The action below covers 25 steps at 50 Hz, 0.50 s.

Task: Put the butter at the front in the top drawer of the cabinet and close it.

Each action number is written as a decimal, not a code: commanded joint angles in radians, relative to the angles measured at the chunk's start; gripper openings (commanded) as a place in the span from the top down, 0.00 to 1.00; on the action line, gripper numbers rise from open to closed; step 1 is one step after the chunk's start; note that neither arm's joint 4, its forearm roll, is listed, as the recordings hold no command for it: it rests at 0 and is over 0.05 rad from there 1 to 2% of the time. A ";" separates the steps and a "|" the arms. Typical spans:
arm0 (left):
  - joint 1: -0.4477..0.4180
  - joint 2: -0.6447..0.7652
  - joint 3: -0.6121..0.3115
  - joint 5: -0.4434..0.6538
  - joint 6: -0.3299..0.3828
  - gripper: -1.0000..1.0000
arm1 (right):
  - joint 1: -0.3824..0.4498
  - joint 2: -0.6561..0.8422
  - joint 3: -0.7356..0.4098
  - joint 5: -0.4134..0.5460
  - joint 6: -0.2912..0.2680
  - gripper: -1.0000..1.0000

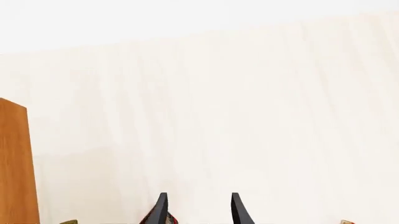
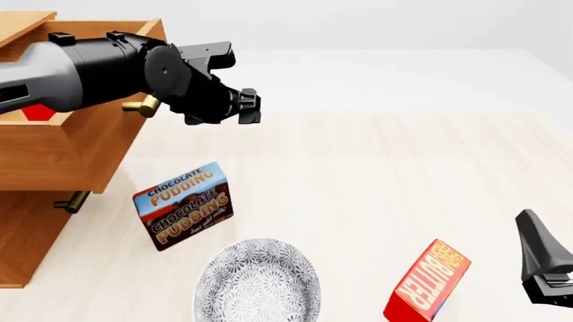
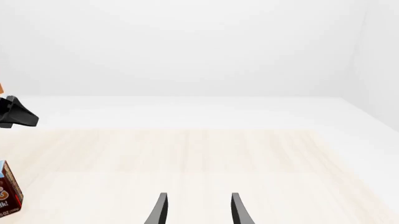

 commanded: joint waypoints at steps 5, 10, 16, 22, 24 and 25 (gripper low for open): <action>0.048 -0.051 0.066 -0.002 0.012 0.00 | 0.000 -0.001 0.000 0.001 0.001 0.00; 0.061 -0.062 0.075 0.002 0.021 0.00 | 0.000 -0.001 0.000 0.001 0.000 0.00; 0.077 -0.066 0.079 0.010 0.036 0.00 | 0.000 -0.001 0.000 0.001 0.001 0.00; 0.090 -0.072 0.086 0.014 0.045 0.00 | 0.000 0.000 0.000 0.001 0.001 0.00; 0.096 -0.077 0.089 0.017 0.050 0.00 | 0.000 -0.001 0.000 0.001 0.000 0.00; 0.104 -0.084 0.092 0.021 0.057 0.00 | 0.000 0.000 0.000 0.001 0.001 0.00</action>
